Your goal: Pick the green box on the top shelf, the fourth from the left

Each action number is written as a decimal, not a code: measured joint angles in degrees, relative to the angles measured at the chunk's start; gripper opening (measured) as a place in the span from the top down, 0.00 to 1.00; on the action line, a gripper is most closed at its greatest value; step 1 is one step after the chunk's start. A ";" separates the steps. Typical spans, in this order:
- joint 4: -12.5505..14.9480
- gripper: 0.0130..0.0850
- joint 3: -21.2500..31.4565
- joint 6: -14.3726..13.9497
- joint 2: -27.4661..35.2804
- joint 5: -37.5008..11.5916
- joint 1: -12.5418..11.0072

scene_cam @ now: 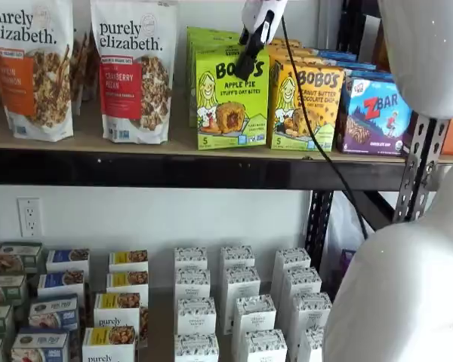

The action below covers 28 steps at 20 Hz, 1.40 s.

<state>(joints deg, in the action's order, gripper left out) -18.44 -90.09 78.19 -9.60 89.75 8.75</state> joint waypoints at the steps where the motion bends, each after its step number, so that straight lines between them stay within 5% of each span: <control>1: 0.08 0.78 -0.20 -0.06 0.12 0.24 0.03; 28: 1.92 0.78 -1.17 -2.36 -3.69 10.32 1.33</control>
<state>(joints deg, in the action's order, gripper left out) -16.53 -91.27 75.83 -13.29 100.07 10.08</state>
